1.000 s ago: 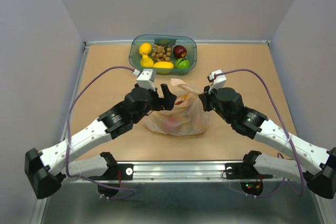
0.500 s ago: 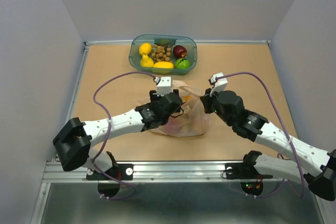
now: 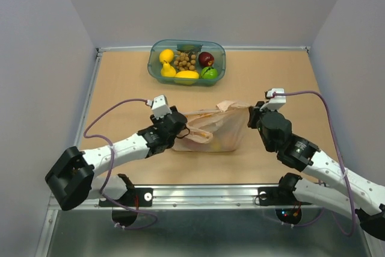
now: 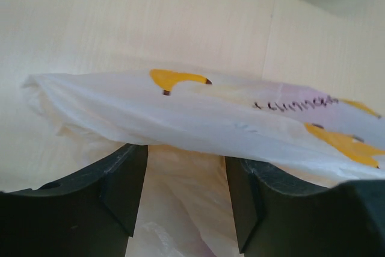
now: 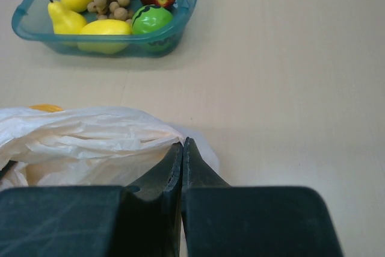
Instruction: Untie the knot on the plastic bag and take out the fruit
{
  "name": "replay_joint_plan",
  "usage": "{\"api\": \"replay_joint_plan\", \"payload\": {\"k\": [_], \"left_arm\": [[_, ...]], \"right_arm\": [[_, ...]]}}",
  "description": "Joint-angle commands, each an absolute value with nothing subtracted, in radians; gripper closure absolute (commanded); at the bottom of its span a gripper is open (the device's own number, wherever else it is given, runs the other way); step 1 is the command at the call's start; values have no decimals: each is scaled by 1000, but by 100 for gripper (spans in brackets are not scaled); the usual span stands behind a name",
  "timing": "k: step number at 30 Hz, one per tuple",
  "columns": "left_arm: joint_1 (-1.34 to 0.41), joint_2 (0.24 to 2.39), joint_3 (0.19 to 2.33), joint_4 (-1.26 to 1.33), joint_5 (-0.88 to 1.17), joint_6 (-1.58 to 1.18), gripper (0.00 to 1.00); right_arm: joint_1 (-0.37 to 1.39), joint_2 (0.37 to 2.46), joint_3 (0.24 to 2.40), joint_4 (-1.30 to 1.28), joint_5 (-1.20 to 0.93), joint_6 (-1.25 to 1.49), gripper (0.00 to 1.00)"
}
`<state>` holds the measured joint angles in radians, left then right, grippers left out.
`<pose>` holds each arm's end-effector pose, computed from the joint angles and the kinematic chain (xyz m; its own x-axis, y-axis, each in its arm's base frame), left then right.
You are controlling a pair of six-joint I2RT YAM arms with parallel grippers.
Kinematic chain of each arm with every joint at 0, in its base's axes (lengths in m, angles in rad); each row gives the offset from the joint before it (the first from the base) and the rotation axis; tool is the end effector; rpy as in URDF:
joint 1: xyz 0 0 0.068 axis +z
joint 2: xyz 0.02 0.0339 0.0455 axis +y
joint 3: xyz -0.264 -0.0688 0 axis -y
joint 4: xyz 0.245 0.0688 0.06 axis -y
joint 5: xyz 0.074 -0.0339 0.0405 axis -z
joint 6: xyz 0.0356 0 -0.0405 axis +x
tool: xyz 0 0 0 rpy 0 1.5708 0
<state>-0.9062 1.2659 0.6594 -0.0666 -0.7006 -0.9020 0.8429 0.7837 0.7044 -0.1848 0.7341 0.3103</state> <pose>0.1756 -0.1869 0.2119 -0.4666 -0.3769 -0.8001 -0.1213 0.9234 -0.3643 0.1369 0.1177 0.3140 -0.2033 0.1127 -0.9726 -0.0651 0.9896 0.1282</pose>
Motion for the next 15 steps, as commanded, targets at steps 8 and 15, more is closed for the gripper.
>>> {"api": "replay_joint_plan", "payload": {"k": [8, 15], "left_arm": [[-669, 1068, 623, -71, -649, -706, 40], [-670, 942, 634, -66, -531, -634, 40]], "right_arm": [[831, 686, 698, -176, 692, 184, 94], [830, 814, 909, -328, 315, 92, 38]]}}
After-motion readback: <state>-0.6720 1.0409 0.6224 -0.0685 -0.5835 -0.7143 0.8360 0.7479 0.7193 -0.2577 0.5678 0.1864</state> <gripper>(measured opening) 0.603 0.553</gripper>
